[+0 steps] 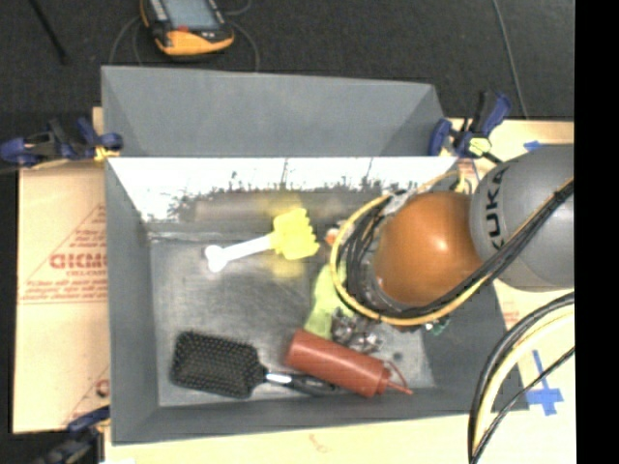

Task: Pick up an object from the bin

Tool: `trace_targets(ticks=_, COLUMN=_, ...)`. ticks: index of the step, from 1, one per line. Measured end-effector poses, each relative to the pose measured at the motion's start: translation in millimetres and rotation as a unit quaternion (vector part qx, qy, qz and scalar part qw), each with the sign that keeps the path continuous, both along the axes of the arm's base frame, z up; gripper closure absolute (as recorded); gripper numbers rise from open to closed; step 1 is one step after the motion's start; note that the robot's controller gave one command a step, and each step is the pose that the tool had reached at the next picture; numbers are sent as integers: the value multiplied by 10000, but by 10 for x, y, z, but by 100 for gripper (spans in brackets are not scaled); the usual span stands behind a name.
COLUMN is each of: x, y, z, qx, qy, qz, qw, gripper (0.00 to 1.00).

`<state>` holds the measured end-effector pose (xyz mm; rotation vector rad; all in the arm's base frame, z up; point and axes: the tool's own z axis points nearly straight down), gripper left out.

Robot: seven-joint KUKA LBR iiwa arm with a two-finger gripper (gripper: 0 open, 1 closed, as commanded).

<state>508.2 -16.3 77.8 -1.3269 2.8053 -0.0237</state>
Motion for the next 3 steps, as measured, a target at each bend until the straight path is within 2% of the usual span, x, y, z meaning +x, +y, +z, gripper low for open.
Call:
trace_targets(ticks=1, x=-1, y=-3, z=-1, qx=0, qy=2, qz=-8, qw=10000, gripper=100)
trace_targets(ticks=2, x=-129, y=101, z=430, qx=-7, qy=176, qz=29, qw=9998, gripper=100)
trace_targets(ticks=3, x=-243, y=-562, z=2094, qx=-14, qy=185, qz=243, qw=9995, gripper=100)
